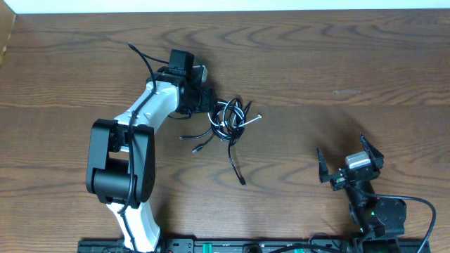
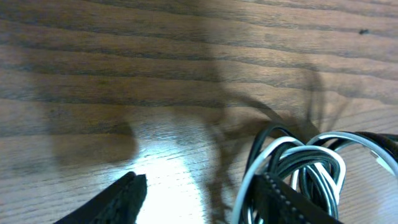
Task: Untangle cables
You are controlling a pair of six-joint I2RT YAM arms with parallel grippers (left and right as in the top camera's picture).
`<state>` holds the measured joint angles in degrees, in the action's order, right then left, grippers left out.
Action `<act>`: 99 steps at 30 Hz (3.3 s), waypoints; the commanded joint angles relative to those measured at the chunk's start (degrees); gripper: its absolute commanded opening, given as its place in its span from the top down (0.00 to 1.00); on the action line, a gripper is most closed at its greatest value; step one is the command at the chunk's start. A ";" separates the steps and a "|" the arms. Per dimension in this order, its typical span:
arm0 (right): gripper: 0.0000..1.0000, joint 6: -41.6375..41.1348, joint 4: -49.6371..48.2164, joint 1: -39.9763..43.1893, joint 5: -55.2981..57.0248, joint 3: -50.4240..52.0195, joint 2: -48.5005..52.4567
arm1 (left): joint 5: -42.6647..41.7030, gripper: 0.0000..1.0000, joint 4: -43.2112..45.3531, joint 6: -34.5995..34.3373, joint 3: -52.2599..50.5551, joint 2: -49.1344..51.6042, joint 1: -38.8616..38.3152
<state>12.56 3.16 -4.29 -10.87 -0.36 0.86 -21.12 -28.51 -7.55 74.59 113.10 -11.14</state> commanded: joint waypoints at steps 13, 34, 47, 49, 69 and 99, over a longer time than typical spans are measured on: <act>0.01 -0.09 0.26 0.13 0.00 0.02 -0.22 | -2.82 0.55 -0.26 0.26 -0.33 -0.17 0.02; 0.01 -0.09 0.26 0.13 0.00 0.02 -0.22 | -7.85 0.92 0.13 1.62 -0.33 -0.17 -0.17; 0.01 -0.09 0.26 0.13 0.00 0.02 -0.22 | -9.70 0.92 0.33 3.30 -0.33 -0.17 -0.79; 0.01 -0.09 0.26 0.13 0.00 0.02 -0.22 | -9.73 0.92 0.33 4.39 -0.33 -0.17 -0.81; 0.01 -0.09 0.26 0.13 -0.02 0.02 -0.22 | -9.73 0.92 0.02 4.76 -0.33 -0.17 -0.83; 0.01 -0.09 0.26 0.13 0.00 0.02 -0.22 | -9.73 0.92 -0.76 4.76 -0.33 -0.17 -0.83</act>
<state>12.56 3.18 -4.29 -10.87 -0.36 0.84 -29.93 -28.71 -4.01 74.59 113.10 -11.81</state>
